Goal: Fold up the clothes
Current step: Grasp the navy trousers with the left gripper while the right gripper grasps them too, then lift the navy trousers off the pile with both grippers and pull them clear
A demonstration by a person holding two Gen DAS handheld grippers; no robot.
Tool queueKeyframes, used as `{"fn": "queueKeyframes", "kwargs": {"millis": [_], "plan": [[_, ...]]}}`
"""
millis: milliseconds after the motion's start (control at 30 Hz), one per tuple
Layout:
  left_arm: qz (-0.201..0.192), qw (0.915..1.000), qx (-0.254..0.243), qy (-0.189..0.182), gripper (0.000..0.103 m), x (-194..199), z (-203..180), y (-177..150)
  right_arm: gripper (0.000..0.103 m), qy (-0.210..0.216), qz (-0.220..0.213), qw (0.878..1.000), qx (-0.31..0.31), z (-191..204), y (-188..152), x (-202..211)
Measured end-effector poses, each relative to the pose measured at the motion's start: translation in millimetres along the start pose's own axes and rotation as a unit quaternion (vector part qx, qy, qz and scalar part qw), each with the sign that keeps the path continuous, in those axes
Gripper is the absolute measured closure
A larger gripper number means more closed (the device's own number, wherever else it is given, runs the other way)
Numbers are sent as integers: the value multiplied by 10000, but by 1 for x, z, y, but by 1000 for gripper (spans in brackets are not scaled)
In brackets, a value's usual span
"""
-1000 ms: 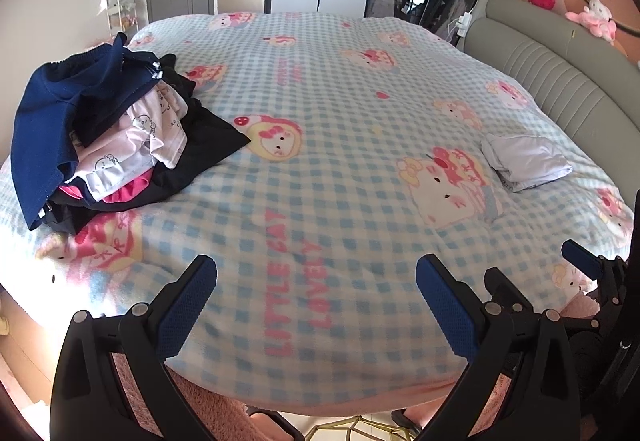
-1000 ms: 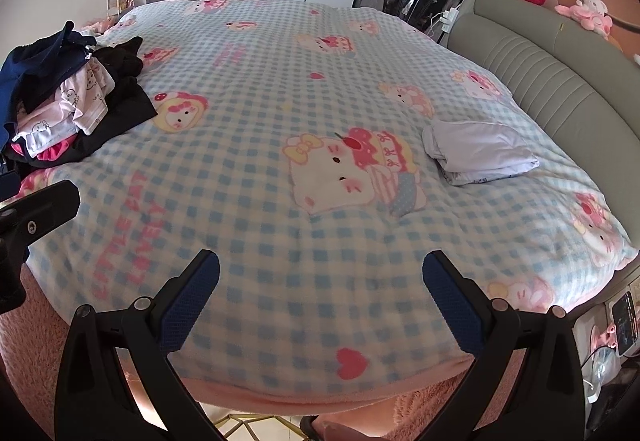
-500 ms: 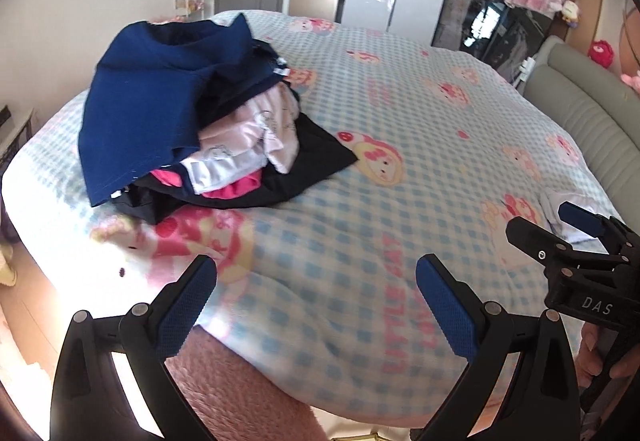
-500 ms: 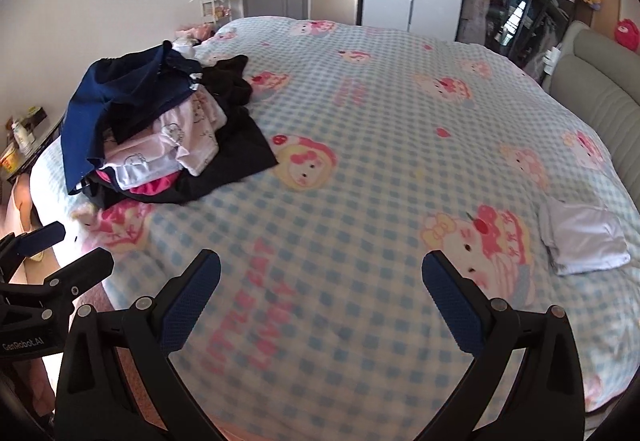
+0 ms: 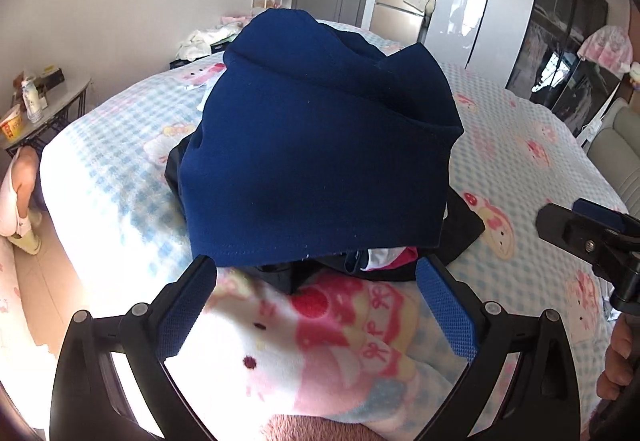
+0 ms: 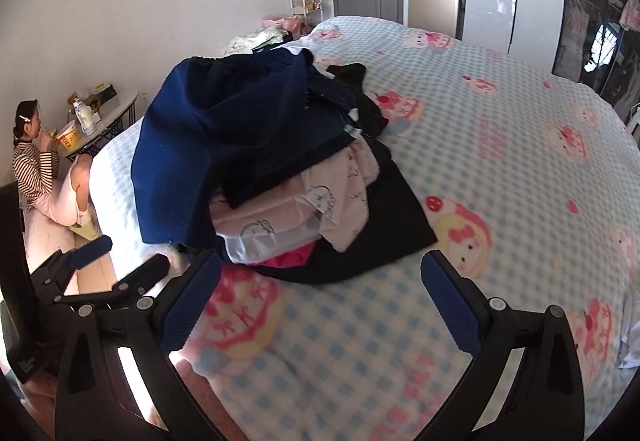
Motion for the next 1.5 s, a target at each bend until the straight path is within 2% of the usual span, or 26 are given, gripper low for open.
{"fn": "queueKeyframes", "kwargs": {"millis": [100, 167, 333, 433, 500, 533, 567, 600, 633, 667, 700, 733, 767, 867, 967, 1033, 1100, 1167, 1200, 1300, 1433, 1500], "plan": [[-68, 9999, -39, -138, 2, -16, -3, 12, 2, 111, 49, 9998, 133, 17, 21, -27], [-69, 9999, -17, -71, 2, -27, 0, 19, 2, 133, 109, 9997, 191, 23, 33, -45], [16, 9982, 433, 424, 2, -57, 30, 31, 3, 166, 265, 9995, 83, 28, 48, -79], [122, 9962, 783, 349, 2, -74, 47, 39, 10, 227, 397, 9989, -51, 31, 46, -90], [207, 9947, 969, 266, 2, -85, 56, 44, 16, 417, 573, 9974, -131, 34, 42, -101], [258, 9939, 1053, 184, 4, -90, 59, 47, 24, 515, 662, 9963, -171, 35, 40, -107], [347, 9933, 1098, -80, 22, -92, 56, 47, 36, 547, 648, 9963, -98, 38, 39, -106], [418, 9923, 1127, -311, 36, -93, 53, 48, 44, 575, 627, 9964, -18, 40, 38, -104], [403, 9925, 1088, -385, 51, -89, 47, 49, 61, 603, 606, 9963, 63, 43, 38, -103], [368, 9932, 1016, -424, 59, -85, 41, 50, 74, 631, 585, 9962, 143, 46, 37, -101], [249, 9959, 808, -325, 64, -78, 33, 50, 77, 659, 564, 9960, 224, 48, 36, -100], [188, 9968, 696, -344, 75, -73, 25, 49, 82, 686, 543, 9957, 304, 51, 35, -98], [126, 9975, 585, -363, 82, -67, 17, 47, 86, 642, 455, 9961, 396, 53, 36, -92], [-49, 9984, 335, -452, 90, -49, -7, 45, 92, 627, 224, 9970, 397, 52, 38, -69], [-251, 9983, 96, -521, 91, -26, -33, 45, 93, 643, 46, 9973, 349, 47, 39, -44], [-360, 9963, -39, -784, 91, -8, -55, 45, 94, 590, -59, 9975, 379, 43, 40, -29], [-271, 9905, -75, -1346, 91, 7, -75, 40, 94, 531, -175, 9977, 378, 38, 38, -10], [8, 9794, -14, -2017, 91, 15, -97, 31, 94, 473, -270, 9980, 328, 28, 29, 7], [141, 9757, -50, -2187, 94, 16, -112, 27, 94, 414, -314, 9983, 275, 21, 23, 15], [321, 9686, -431, -2426, 95, 22, -160, 7, 94, 77, -388, 9991, 136, 0, 2, 40], [758, 9481, -662, -3016, 95, 37, -232, -40, 94, -68, -217, 9987, -451, -49, -43, 70], [981, 9396, -870, -3161, 96, 43, -271, -69, 94, -373, -108, 9973, -624, -74, -72, 85]]}}
Point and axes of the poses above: each gripper's, at about its wrist camera, not at the fingertips, and x roughly against the way its jaws point, z to its left, y to its top, the point moved 6 cm from there along -x, roughly the way its jaws point, and after that the axes turned 9 degrees about y, right-handed, at the moved point
